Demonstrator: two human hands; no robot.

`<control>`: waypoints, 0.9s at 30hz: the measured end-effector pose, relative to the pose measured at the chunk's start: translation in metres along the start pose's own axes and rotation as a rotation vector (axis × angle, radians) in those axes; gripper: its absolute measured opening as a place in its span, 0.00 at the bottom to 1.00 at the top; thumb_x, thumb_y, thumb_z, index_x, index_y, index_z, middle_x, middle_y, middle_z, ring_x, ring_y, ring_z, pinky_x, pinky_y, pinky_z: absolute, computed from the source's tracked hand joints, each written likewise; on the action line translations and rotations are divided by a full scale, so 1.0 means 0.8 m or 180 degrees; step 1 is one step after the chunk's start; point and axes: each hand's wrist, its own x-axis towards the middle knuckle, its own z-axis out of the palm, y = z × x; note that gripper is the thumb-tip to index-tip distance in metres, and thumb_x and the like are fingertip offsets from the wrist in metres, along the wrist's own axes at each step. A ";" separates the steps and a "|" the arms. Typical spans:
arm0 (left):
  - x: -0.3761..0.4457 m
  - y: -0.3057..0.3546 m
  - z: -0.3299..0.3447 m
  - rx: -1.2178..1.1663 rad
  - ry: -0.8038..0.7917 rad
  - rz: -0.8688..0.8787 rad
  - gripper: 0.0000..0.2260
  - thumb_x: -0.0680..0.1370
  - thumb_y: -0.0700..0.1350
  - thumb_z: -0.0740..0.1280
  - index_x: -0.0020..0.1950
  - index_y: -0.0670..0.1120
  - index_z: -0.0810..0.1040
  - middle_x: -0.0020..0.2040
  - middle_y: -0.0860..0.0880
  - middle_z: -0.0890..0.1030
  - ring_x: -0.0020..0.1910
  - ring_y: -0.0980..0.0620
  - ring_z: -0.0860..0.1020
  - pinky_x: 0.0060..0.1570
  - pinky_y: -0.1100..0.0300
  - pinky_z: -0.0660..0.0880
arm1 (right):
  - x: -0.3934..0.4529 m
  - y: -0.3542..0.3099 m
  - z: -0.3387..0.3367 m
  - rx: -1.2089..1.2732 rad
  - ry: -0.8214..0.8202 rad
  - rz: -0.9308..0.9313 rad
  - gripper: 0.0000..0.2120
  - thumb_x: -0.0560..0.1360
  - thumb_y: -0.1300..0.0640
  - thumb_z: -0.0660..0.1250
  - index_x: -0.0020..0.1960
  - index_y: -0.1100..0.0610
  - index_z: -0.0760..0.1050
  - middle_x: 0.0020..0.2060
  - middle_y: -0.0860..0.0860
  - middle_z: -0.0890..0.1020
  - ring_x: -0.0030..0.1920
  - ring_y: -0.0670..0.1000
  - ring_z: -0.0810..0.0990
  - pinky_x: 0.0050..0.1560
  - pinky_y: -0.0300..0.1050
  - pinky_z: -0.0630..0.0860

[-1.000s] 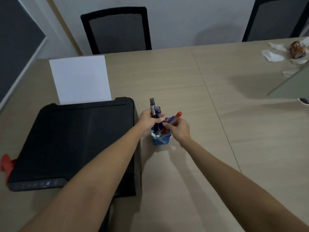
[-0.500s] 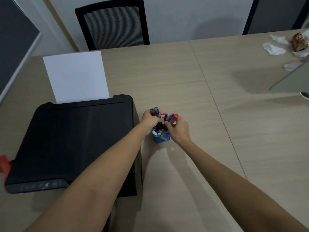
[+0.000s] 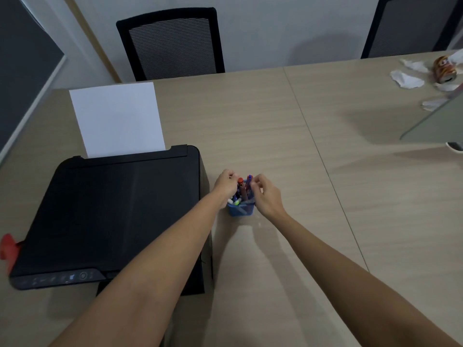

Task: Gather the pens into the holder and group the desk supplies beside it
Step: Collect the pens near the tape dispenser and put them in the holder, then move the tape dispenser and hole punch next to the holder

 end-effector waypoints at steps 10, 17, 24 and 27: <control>-0.012 0.019 -0.019 -0.1116 -0.0489 -0.1270 0.31 0.79 0.65 0.46 0.60 0.41 0.71 0.41 0.42 0.80 0.37 0.43 0.80 0.32 0.50 0.76 | 0.023 0.031 0.008 0.0685 -0.0424 0.1044 0.17 0.73 0.54 0.52 0.44 0.60 0.78 0.46 0.64 0.83 0.47 0.64 0.83 0.43 0.63 0.82; -0.027 0.038 -0.025 -0.0852 -0.0236 -0.1112 0.29 0.82 0.60 0.46 0.73 0.41 0.65 0.61 0.39 0.79 0.61 0.43 0.76 0.63 0.49 0.70 | 0.001 -0.014 -0.020 0.0143 -0.0182 0.0860 0.18 0.79 0.56 0.52 0.53 0.67 0.75 0.45 0.61 0.79 0.46 0.60 0.77 0.54 0.59 0.76; -0.085 0.073 -0.104 -0.0895 -0.0327 -0.0161 0.28 0.82 0.59 0.48 0.77 0.44 0.61 0.78 0.45 0.61 0.77 0.44 0.59 0.75 0.44 0.52 | -0.027 -0.113 -0.043 -0.0315 0.0394 -0.0024 0.17 0.80 0.56 0.54 0.58 0.63 0.76 0.51 0.62 0.82 0.54 0.60 0.77 0.54 0.49 0.71; -0.130 0.073 -0.170 -0.1042 -0.0300 0.0180 0.27 0.82 0.59 0.49 0.75 0.45 0.65 0.76 0.46 0.65 0.76 0.45 0.62 0.76 0.42 0.55 | -0.042 -0.169 -0.017 -0.0397 0.0276 -0.0303 0.17 0.80 0.54 0.54 0.58 0.62 0.76 0.51 0.61 0.82 0.55 0.61 0.78 0.54 0.49 0.71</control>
